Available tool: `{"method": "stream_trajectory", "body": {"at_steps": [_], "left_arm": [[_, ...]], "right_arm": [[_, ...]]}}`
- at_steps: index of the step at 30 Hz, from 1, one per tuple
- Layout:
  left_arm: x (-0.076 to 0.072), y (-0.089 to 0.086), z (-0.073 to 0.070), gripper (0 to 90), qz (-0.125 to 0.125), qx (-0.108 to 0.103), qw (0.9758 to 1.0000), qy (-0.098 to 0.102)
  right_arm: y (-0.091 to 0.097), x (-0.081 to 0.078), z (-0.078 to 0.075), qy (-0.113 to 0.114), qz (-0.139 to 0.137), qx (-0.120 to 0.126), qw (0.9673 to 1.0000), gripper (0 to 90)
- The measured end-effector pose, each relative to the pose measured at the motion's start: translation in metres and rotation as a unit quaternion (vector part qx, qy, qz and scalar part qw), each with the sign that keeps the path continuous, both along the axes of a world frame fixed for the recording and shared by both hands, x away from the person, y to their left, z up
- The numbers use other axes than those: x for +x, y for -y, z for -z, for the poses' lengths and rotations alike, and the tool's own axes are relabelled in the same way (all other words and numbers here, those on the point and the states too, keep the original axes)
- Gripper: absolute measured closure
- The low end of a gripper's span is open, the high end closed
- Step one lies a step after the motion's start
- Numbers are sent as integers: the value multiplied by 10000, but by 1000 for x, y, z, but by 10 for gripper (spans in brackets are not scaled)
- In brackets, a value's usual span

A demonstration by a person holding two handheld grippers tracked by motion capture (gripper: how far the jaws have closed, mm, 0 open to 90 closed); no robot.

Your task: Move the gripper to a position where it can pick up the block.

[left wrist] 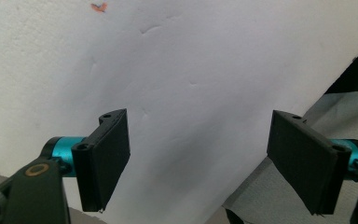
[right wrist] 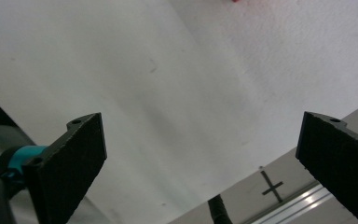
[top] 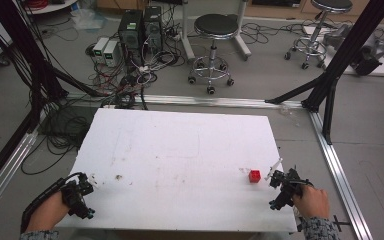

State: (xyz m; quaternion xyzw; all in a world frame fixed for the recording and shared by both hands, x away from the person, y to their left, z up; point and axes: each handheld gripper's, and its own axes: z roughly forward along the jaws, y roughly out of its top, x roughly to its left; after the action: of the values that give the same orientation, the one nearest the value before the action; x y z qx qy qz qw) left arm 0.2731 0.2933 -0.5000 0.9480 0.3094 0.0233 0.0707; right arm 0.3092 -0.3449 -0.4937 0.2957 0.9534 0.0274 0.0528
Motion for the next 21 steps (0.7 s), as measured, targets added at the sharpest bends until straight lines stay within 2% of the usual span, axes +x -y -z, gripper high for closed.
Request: {"method": "stream_trajectory", "body": {"at_steps": [3, 5, 7, 11, 16, 19, 21], "left_arm": [[0, 0, 0, 214, 16, -8, 10000, -16], [1, 0, 0, 214, 21, -7, 10000, 1], [1, 1, 0, 214, 21, 4, 10000, -1], [1, 1, 0, 214, 41, -6, 10000, -1], [1, 1, 0, 214, 27, 4, 10000, -3], [1, 1, 1, 214, 52, -1, 10000, 5], [1, 2, 1, 214, 32, -11, 10000, 34]], "right_arm": [[2, 3, -1, -15, -149, 1, 9999, 8], [6, 9, -3, 8, -391, 30, 9992, 8], [7, 11, -3, 11, -450, 39, 9990, 8], [13, 22, -8, 123, -685, -53, 9976, 8], [12, 34, -13, 222, -974, -56, 9950, 8], [7, 40, -13, 227, -1304, -164, 9911, 8], [4, 44, -14, 265, -1406, -210, 9895, 8]]}}
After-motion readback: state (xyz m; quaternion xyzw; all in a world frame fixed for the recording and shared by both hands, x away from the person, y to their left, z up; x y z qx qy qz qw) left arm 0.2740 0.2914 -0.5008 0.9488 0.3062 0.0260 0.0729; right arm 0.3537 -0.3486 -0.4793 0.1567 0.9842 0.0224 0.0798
